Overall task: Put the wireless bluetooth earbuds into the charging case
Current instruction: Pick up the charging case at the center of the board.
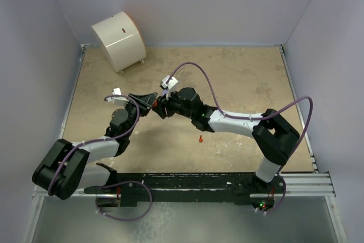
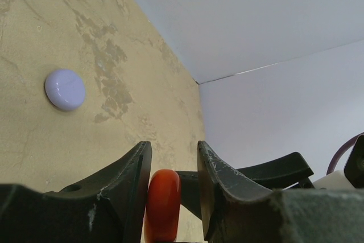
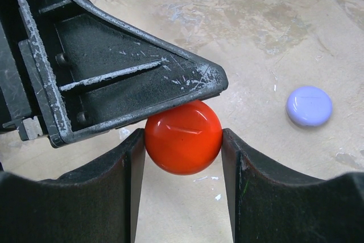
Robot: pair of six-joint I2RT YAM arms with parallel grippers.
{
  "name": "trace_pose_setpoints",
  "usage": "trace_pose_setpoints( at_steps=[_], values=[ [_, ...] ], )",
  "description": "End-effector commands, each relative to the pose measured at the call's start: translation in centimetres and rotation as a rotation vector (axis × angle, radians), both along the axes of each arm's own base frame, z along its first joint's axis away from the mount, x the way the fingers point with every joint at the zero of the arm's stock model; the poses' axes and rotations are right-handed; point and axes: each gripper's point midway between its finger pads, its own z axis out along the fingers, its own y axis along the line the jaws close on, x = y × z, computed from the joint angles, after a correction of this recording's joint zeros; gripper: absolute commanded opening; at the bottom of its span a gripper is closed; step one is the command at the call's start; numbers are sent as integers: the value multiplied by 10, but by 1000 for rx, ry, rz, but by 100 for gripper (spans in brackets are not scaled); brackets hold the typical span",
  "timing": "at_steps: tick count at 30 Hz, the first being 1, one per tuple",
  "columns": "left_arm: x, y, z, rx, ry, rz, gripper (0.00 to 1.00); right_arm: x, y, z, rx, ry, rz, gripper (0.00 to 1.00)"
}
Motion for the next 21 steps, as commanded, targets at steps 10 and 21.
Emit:
trace_pose_setpoints(
  at_steps=[10, 21],
  values=[
    [3, -5, 24, -4, -72, -13, 36, 10, 6, 42, 78, -58, -2, 0],
    [4, -9, 16, 9, -51, -29, 35, 11, 7, 48, 81, -70, -2, 0]
  ],
)
